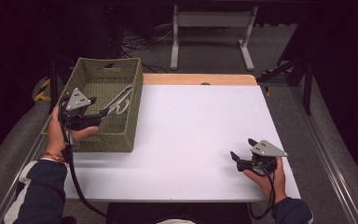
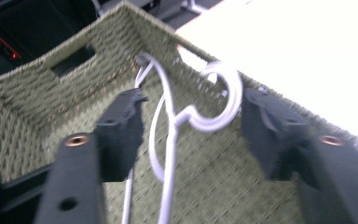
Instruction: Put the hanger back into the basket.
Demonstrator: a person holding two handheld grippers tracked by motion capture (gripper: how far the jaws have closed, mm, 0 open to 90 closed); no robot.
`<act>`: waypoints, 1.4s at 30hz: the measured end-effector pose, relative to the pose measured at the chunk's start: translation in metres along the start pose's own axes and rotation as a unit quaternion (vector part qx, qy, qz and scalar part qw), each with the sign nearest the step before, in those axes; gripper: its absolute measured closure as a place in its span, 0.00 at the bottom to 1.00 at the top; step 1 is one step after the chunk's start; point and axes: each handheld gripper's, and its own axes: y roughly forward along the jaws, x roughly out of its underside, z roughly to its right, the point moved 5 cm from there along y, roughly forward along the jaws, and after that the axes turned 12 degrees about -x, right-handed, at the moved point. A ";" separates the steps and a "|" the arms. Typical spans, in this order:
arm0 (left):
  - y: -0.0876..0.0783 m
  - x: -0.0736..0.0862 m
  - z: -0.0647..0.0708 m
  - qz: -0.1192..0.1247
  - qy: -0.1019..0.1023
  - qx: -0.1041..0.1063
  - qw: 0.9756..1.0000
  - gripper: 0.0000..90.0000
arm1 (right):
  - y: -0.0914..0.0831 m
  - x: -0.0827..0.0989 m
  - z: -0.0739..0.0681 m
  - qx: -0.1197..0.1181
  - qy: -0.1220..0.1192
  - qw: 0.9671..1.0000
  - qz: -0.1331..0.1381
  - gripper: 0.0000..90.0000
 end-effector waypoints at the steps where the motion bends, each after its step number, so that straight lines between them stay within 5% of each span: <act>1: -0.002 -0.003 0.003 0.007 -0.003 0.001 1.000 0.37 | 0.000 0.000 0.000 0.000 0.001 1.000 0.000 0.20; 6: -0.008 -0.013 0.014 0.040 -0.016 0.020 0.999 0.21 | 0.001 0.000 -0.001 -0.001 -0.001 1.000 0.000 0.20; 15: -0.017 -0.027 0.037 0.093 -0.034 0.056 0.994 0.13 | 0.000 0.000 0.000 -0.002 -0.001 1.000 0.000 0.20; 31: -0.025 -0.037 0.083 0.159 -0.008 0.105 0.982 0.04 | 0.001 0.000 -0.002 -0.004 -0.002 1.000 0.000 0.20; 42: -0.032 -0.027 0.108 0.165 0.012 0.113 0.980 0.07 | -0.003 -0.007 -0.009 -0.012 -0.009 1.000 0.021 0.20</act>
